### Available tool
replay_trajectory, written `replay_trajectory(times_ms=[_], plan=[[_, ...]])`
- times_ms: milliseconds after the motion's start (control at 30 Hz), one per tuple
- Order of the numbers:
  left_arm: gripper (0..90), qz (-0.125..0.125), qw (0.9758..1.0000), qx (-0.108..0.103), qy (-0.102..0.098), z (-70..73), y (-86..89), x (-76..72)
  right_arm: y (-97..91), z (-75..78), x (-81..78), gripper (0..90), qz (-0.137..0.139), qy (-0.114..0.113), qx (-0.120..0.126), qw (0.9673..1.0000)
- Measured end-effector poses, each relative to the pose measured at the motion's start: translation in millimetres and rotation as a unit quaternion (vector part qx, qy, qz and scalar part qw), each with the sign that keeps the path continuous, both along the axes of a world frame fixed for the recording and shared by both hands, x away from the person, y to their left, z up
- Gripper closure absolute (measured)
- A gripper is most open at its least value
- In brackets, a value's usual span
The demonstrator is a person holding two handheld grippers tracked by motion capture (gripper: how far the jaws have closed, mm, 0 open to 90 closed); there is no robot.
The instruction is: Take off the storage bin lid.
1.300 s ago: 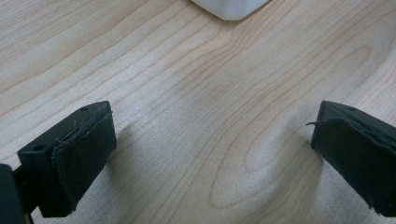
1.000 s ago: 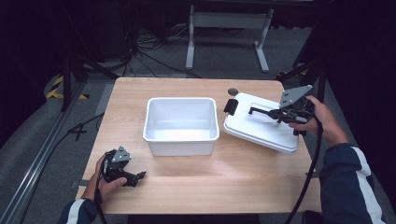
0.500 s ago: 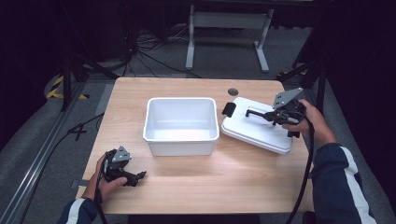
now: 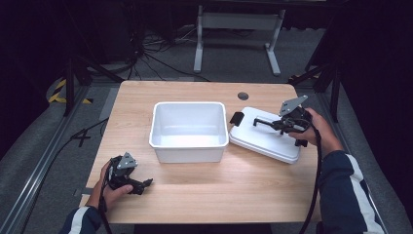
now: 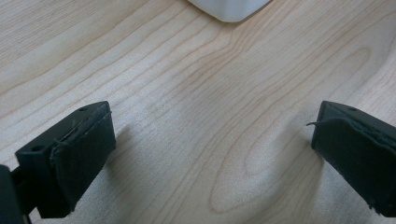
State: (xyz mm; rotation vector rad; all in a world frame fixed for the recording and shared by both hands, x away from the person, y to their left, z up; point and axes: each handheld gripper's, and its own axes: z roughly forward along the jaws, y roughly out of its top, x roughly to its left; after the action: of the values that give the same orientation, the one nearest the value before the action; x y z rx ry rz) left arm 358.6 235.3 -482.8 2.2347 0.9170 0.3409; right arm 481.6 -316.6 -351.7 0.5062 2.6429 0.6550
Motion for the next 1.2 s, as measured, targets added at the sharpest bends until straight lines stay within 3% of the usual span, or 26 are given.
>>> replay_trajectory(times_ms=[600, 967, 1067, 1133, 1200], plan=[[0.1, -0.001, 1.0, 0.001, -0.003, 0.0, 0.0, 0.6, 2.4, -17.2, 5.8, 84.6, -0.003, 0.011, -0.002, 0.9999], [0.1, -0.002, 1.0, 0.0, -0.001, -0.1, -0.1, 0.5, 1.5, -23.7, 8.5, 82.7, -0.018, 0.02, -0.016, 0.9995], [0.1, -0.002, 1.0, 0.001, -0.001, 0.0, 0.0, 0.6, 0.7, -24.2, 8.5, 82.4, -0.019, 0.019, -0.011, 0.9996], [0.1, -0.002, 1.0, 0.0, -0.001, -0.1, -0.1, 0.5, -2.0, -21.1, 7.2, 81.3, -0.019, 0.018, 0.013, 0.9996], [0.1, -0.002, 1.0, 0.0, 0.0, -0.1, -0.1, 0.5, -3.3, -19.2, 6.7, 80.9, -0.025, 0.015, 0.015, 0.9995]])
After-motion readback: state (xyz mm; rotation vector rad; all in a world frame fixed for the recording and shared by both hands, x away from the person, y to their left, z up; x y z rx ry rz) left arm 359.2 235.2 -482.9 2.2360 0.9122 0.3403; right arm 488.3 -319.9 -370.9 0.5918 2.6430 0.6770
